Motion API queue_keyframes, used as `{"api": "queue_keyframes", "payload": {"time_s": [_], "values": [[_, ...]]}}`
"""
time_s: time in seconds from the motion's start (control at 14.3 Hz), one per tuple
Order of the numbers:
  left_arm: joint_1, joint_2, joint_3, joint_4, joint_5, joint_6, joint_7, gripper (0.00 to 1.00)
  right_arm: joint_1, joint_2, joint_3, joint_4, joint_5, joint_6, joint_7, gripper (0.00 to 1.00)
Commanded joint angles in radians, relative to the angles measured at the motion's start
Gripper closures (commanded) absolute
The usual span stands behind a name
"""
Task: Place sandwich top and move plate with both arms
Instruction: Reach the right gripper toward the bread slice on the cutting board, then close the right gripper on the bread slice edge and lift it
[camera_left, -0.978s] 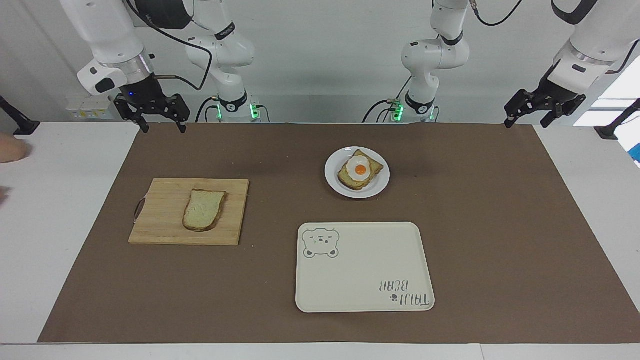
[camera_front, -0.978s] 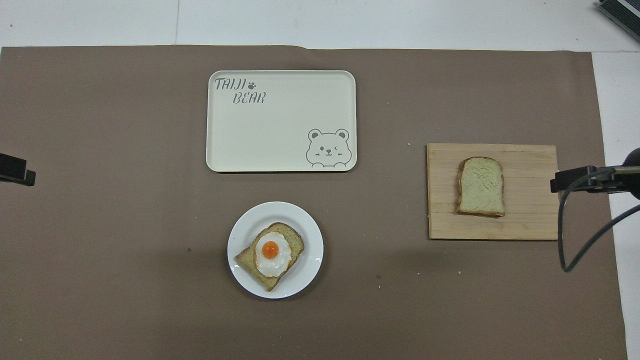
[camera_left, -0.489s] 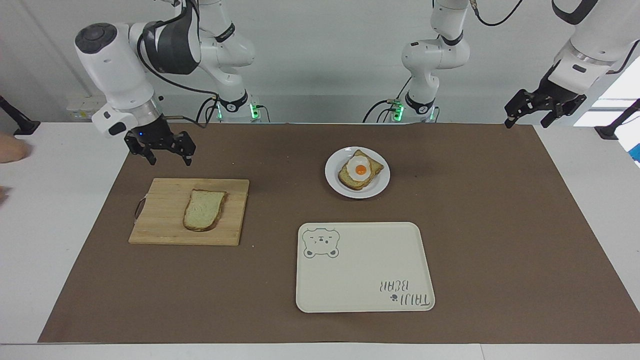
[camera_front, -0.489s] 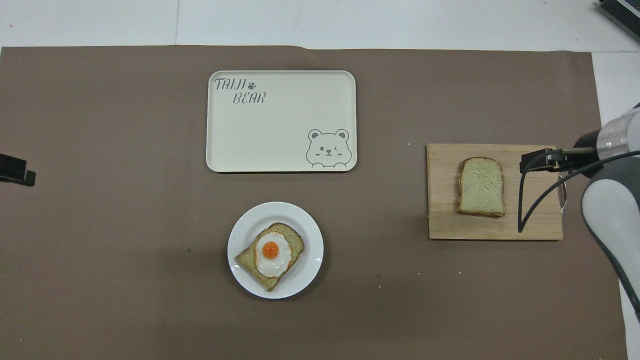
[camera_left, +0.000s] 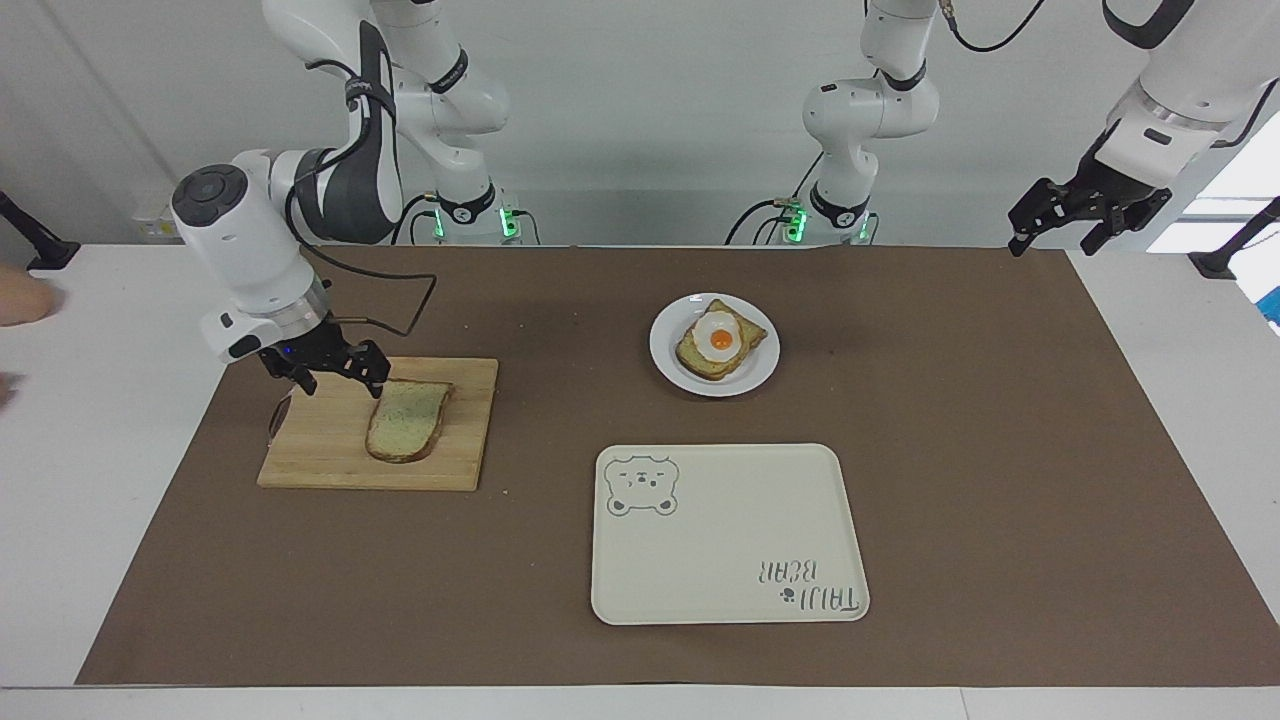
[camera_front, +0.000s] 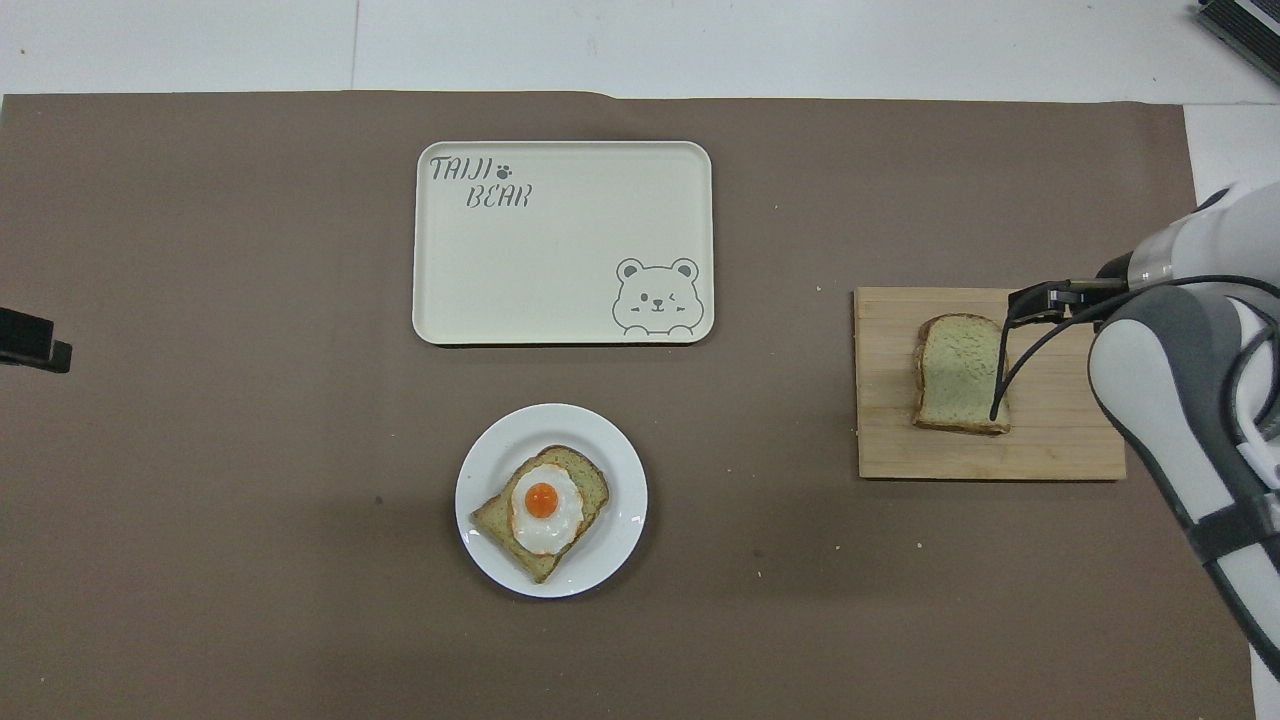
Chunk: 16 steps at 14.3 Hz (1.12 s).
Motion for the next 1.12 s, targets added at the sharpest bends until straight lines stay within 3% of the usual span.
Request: {"api": "queue_keyframes", "payload": {"time_s": [0.0, 0.35, 0.91, 1.05], "values": [[0.012, -0.026, -0.008, -0.028, 0.007, -0.002, -0.008, 0.00, -0.046, 0.024, 0.011, -0.071, 0.006, 0.093, -0.031, 0.00], [0.012, -0.026, -0.008, -0.028, 0.007, -0.002, -0.008, 0.00, -0.047, 0.041, 0.011, -0.169, 0.028, 0.190, -0.031, 0.00], [0.012, -0.026, -0.008, -0.028, 0.007, -0.002, -0.008, 0.00, -0.052, 0.068, 0.011, -0.191, 0.057, 0.198, -0.068, 0.02], [0.012, -0.026, -0.008, -0.028, 0.007, -0.002, -0.008, 0.00, -0.052, 0.068, 0.012, -0.191, 0.057, 0.196, -0.085, 0.36]]}}
